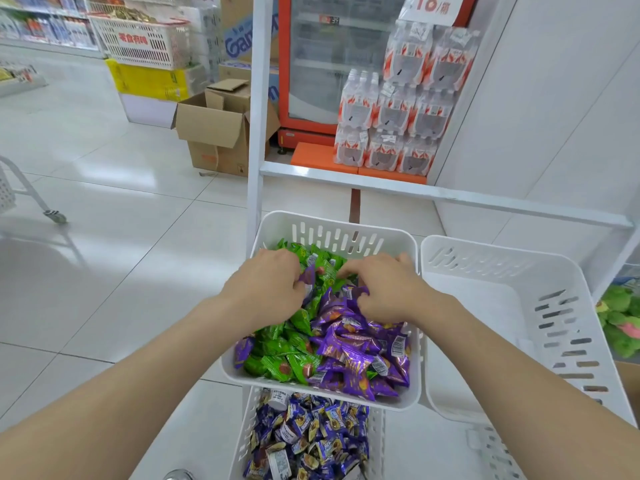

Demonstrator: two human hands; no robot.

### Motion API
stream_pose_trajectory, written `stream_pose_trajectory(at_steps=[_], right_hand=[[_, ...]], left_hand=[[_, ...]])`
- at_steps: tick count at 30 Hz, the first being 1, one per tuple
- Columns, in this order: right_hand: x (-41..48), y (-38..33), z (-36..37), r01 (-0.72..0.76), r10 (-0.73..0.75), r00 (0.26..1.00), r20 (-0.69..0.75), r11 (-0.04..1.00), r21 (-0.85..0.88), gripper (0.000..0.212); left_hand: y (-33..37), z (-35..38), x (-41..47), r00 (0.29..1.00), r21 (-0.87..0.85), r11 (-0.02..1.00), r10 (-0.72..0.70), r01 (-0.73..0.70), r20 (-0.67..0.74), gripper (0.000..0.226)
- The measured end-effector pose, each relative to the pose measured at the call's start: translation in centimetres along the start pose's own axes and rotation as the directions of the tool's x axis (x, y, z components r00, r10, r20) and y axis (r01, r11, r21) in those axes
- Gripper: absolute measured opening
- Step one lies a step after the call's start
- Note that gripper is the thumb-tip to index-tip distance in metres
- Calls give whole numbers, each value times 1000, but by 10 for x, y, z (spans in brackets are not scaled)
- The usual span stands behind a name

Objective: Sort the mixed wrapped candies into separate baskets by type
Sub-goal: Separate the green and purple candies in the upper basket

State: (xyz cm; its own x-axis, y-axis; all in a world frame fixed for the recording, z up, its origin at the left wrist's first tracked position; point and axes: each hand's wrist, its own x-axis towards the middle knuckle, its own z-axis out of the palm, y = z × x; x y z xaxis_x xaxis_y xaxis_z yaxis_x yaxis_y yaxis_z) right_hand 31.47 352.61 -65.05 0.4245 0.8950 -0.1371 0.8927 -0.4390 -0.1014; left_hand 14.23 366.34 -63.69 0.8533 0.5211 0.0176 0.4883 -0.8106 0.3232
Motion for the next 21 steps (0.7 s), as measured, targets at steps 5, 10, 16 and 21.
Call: stream_pose_trajectory(at_steps=[5,10,16,21], right_hand=[[15,-11,10,-77,77,995,-59,997,-10,40],[29,-26,16,-192,194,981,-28,980,54,46],[35,-27,16,-245,257,966,-23,941,232,17],[29,-25,11,-194,262,956,-132,902,386,14]], left_hand=[[5,-2,-6,938,33,968,234,-250,256,18],[2,2,-1,988,64,987,150,-148,-30,20],[-3,12,10,982,264,946,178,-186,55,12],[0,11,15,990,199,970,130,-138,50,36]])
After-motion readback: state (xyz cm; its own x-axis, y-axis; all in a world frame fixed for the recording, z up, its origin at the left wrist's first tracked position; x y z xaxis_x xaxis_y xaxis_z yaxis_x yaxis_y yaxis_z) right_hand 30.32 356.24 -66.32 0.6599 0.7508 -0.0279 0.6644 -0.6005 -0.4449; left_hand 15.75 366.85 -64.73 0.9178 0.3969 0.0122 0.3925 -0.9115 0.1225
